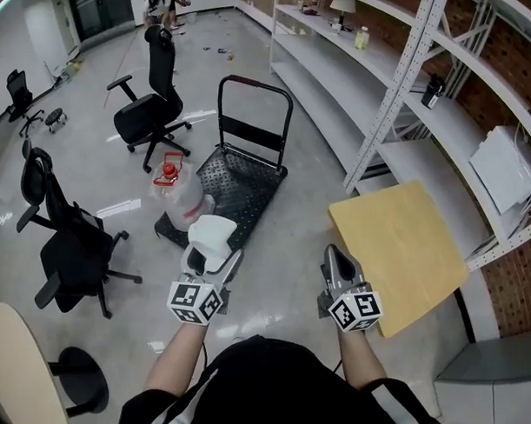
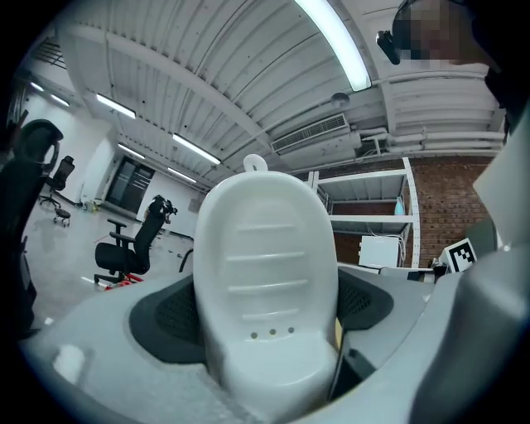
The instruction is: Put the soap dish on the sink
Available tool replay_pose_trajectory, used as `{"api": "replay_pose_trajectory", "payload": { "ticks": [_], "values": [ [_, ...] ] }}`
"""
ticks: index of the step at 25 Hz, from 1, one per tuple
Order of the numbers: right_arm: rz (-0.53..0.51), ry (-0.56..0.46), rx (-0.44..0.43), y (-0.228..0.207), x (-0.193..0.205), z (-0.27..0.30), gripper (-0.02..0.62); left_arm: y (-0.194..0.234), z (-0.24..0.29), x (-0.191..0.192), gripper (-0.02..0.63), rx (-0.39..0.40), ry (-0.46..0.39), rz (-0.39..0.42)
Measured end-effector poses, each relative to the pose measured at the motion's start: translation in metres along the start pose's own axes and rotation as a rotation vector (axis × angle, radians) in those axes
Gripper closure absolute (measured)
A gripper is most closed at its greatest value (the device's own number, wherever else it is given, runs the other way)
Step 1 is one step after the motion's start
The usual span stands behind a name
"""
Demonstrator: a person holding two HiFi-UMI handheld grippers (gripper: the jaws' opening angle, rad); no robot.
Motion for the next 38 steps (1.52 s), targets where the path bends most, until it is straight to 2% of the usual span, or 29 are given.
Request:
{"api": "replay_pose_trajectory", "payload": {
  "ticks": [7,12,18,24,29,38],
  "values": [
    [-0.016,0.025,-0.194,0.059,0.014,0.08,0.591,0.071,-0.051,-0.019,0.15,-0.169,-0.049,0.028],
    [0.014,0.042,-0.316,0.106,0.032,0.13,0.591,0.119,-0.104,-0.031,0.15,-0.305,-0.078,0.039],
    [0.032,0.122,-0.546,0.18,0.054,0.186,0.591,0.16,-0.171,-0.04,0.15,-0.515,-0.136,0.031],
    [0.042,0.164,-0.762,0.249,0.065,0.233,0.591,0.181,-0.232,-0.037,0.15,-0.709,-0.203,-0.005],
    [0.056,0.189,-0.926,0.293,0.073,0.266,0.591,0.19,-0.269,-0.044,0.15,-0.889,-0.24,0.008],
    [0.109,0.233,-1.128,0.335,0.089,0.319,0.591,0.186,-0.295,-0.057,0.15,-1.116,-0.266,0.05]
  ]
}}
Point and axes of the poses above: the fingertips, and each gripper's own axes: z forward along the fingers, y to its left, x out of its underside, the point moved 8 cm from there along -z, backward along the fingers, and after that the axes turned 5 degrees about -x, right-handed, at the moved point
